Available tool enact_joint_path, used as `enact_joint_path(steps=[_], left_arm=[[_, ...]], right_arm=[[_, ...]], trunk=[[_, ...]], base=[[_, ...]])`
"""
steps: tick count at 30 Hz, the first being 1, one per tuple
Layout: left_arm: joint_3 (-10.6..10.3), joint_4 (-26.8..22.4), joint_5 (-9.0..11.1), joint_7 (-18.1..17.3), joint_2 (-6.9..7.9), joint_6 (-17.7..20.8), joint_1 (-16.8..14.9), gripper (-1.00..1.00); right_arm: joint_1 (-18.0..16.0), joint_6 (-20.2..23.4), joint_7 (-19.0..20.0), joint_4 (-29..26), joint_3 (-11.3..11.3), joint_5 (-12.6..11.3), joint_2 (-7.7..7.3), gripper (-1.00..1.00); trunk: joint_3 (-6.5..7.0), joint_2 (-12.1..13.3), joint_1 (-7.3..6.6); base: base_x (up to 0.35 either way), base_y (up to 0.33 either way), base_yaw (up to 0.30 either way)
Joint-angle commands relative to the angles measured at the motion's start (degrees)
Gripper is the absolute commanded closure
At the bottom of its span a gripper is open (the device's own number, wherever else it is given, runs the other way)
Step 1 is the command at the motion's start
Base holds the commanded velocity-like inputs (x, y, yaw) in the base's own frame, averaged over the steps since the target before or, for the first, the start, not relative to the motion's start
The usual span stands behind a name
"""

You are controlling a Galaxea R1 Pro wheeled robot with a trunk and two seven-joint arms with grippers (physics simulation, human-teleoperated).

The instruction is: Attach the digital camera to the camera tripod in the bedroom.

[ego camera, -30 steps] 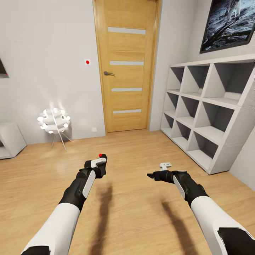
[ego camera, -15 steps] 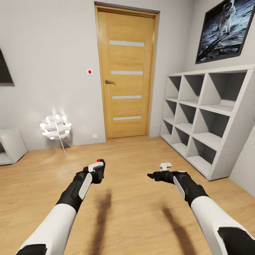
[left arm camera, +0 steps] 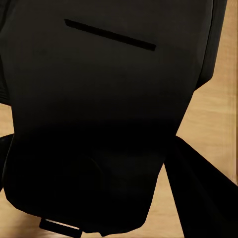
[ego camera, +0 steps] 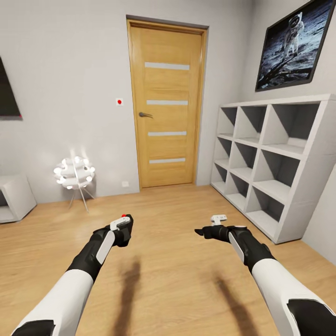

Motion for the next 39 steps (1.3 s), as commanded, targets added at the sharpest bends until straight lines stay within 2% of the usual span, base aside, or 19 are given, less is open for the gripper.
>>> enact_joint_path(steps=[1, 8, 10, 12, 15, 16, 20, 22, 26, 28, 30, 32, 33, 35, 36, 37, 38, 39], left_arm=[[0.16, -0.12, 0.72, 0.40, -0.03, 0.26, -0.02, 1.00], [0.19, -0.23, 0.79, 0.40, 0.03, 0.16, -0.02, 1.00], [0.25, -0.20, 0.83, 0.44, 0.28, -1.08, -0.02, 1.00], [1.20, -0.10, 1.09, 0.62, 0.87, -3.65, -0.02, 1.00], [5.44, 0.19, 2.20, 1.28, 1.66, -7.17, -0.02, 1.00], [8.08, 0.37, 2.74, 1.69, 1.88, -8.20, -0.02, 1.00], [12.92, 0.61, 3.22, 1.99, 2.21, -9.35, -0.02, 1.00], [14.82, 0.70, 3.48, 1.76, 2.38, -9.72, -0.02, 1.00], [15.29, 0.66, 3.54, 0.08, 2.45, -9.96, -0.02, 1.00], [15.37, 0.87, 3.52, -2.81, 2.49, -10.04, -0.02, 1.00], [15.41, 1.43, 3.44, -7.63, 2.71, -10.05, -0.02, 1.00], [15.42, 2.83, 3.30, -16.24, 3.60, -9.93, -0.02, 1.00], [15.41, 3.23, 3.28, -18.57, 3.95, -9.86, -0.02, 1.00], [15.38, 4.86, 3.22, -27.93, 5.47, -9.64, -0.02, 1.00], [15.38, 5.22, 3.21, -30.22, 5.83, -9.58, -0.02, 1.00], [15.36, 5.82, 3.20, -34.59, 6.45, -9.39, -0.02, 1.00], [15.36, 6.07, 3.17, -36.62, 6.72, -9.27, -0.02, 1.00], [15.33, 6.42, 3.14, -40.40, 7.19, -8.92, -0.02, 1.00]], right_arm=[[-0.02, 0.28, 0.22, -0.08, 0.01, 0.23, -0.06, -1.00], [-0.02, 0.28, 0.22, -0.07, 0.01, 0.31, -0.08, -1.00], [-0.02, 0.28, 0.22, -0.09, 0.01, 0.29, -0.08, -1.00], [-0.02, 0.30, 0.22, -0.06, 0.00, 0.29, -0.12, -1.00], [-0.02, 0.31, 0.22, -0.05, -0.02, 0.28, -0.15, -1.00], [-0.02, 0.30, 0.22, -0.07, -0.04, 0.28, -0.16, -1.00], [-0.02, 0.29, 0.22, -0.06, 0.00, 0.28, -0.16, -1.00], [-0.02, 0.28, 0.22, -0.05, 0.02, 0.29, -0.10, -1.00], [-0.02, 0.28, 0.22, -0.07, 0.02, 0.28, -0.09, -1.00], [-0.02, 0.28, 0.23, -0.09, 0.02, 0.28, -0.08, -1.00], [-0.02, 0.28, 0.26, -0.07, 0.05, 0.28, -0.05, -1.00], [-0.02, 0.28, 0.25, -0.08, 0.09, 0.28, -0.02, -1.00], [-0.02, 0.28, 0.26, -0.07, 0.09, 0.28, -0.01, -1.00], [-0.02, 0.28, 0.29, -0.07, 0.10, 0.28, 0.00, -1.00], [-0.02, 0.28, 0.29, -0.08, 0.10, 0.28, 0.00, -1.00], [-0.02, 0.28, 0.30, -0.08, 0.11, 0.28, 0.00, -1.00], [-0.02, 0.28, 0.30, -0.07, 0.11, 0.28, 0.00, -1.00], [-0.02, 0.28, 0.30, -0.07, 0.11, 0.28, 0.01, -1.00]], trunk=[[0.12, 0.39, -0.24], [1.38, 3.20, -1.77], [1.74, 4.00, -2.21], [2.09, 4.80, -2.65], [2.63, 6.00, -3.31], [2.81, 6.40, -3.53], [3.53, 8.01, -4.41], [3.89, 8.81, -4.85], [4.61, 10.42, -5.73], [4.97, 11.22, -6.17], [5.33, 12.02, -6.61], [5.68, 12.82, -7.05], [5.86, 13.22, -7.27], [6.22, 14.02, -7.70], [6.40, 14.43, -7.92], [6.58, 14.83, -8.14], [6.76, 15.23, -8.36], [6.94, 15.63, -8.58]], base=[[0.000, 0.000, 0.000], [0.000, 0.000, 0.000], [0.000, 0.000, 0.000], [0.000, 0.000, 0.000], [0.000, 0.000, 0.000], [0.000, 0.000, 0.000], [0.000, 0.000, 0.000], [0.000, 0.000, 0.000], [0.000, 0.000, 0.000], [0.000, 0.000, 0.000], [0.000, 0.000, 0.000], [0.000, 0.000, 0.000], [0.000, 0.000, 0.000], [0.000, 0.000, 0.000], [0.000, 0.000, 0.000], [0.000, 0.000, 0.000], [0.000, 0.000, 0.000], [0.000, 0.000, 0.000]])
